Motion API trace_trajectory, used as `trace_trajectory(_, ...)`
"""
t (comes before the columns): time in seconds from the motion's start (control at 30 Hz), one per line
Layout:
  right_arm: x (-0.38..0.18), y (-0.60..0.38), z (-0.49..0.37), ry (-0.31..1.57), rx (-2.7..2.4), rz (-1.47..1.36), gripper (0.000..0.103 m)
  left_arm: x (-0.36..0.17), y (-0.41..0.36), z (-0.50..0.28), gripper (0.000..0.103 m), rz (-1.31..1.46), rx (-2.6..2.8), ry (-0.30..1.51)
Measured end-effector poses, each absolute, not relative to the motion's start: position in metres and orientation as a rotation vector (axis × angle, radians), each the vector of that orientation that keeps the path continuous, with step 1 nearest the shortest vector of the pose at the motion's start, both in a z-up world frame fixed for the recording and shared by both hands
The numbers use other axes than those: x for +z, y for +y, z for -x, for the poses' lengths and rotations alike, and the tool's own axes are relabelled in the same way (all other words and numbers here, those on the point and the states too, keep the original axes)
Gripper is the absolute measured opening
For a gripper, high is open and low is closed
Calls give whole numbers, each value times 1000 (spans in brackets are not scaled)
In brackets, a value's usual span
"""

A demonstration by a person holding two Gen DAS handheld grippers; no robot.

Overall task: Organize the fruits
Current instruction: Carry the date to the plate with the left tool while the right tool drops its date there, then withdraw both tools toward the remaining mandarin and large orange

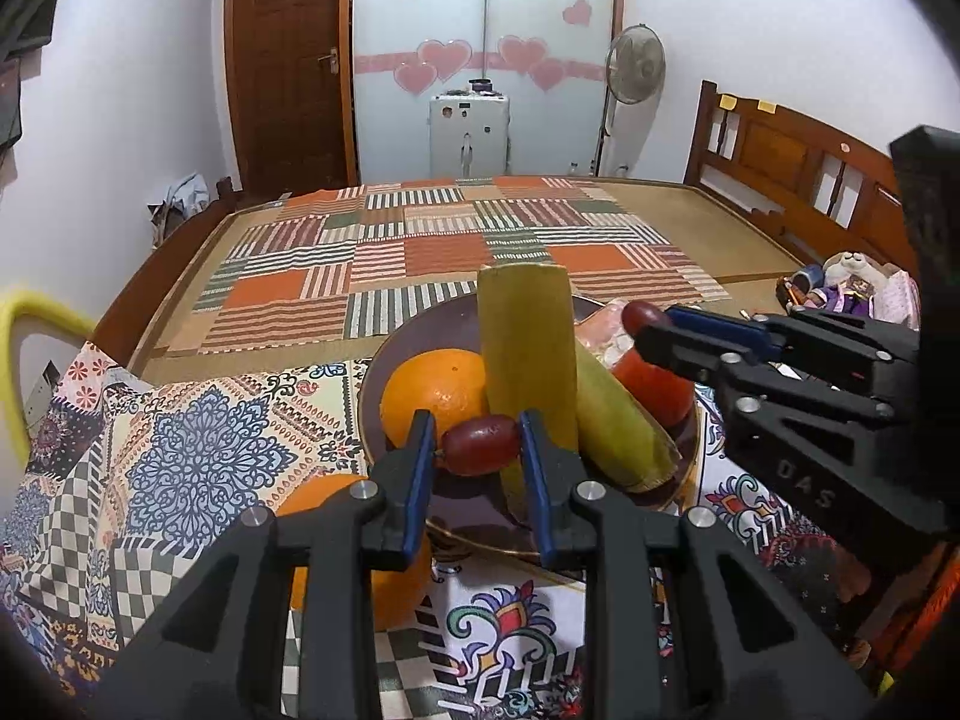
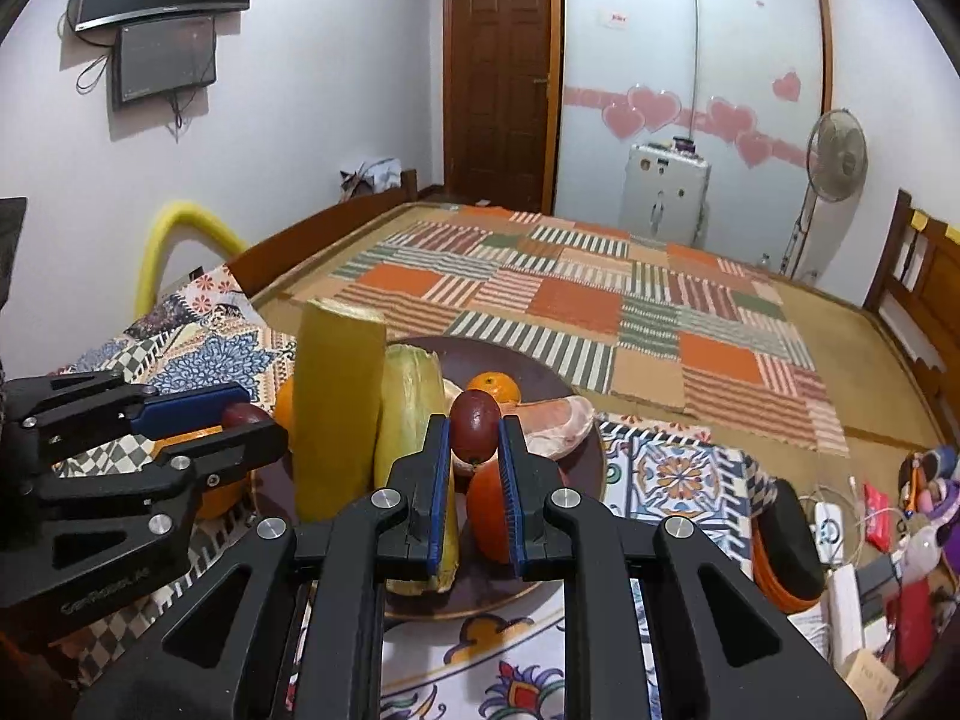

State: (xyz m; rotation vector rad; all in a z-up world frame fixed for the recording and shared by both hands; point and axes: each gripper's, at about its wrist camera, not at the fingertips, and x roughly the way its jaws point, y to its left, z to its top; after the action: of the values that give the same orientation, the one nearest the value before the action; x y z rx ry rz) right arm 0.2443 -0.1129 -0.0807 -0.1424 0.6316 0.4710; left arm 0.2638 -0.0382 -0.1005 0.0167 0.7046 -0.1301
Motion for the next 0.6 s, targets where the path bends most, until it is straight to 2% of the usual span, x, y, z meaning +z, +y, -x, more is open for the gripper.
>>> trace_trajectory(0.2,-86,-113,-252,682,501,112,15,-101,-39,-266,37,-23,-131,703)
trace_trajectory(0.3,-85,-112,-249,680,501,116,25,-101,-40,-265,41,-34,-130,694)
trace_trajectory(0.33,-84,-112,-248,673,497,119,31,-100,-40,-264,41,-36,-132,693)
trace_trajectory(0.37,-83,-112,-246,665,489,123,32,-100,-40,-263,41,-39,-133,692)
trace_trajectory(0.6,-70,-112,-228,622,500,133,32,-87,-26,-245,42,-37,-137,662)
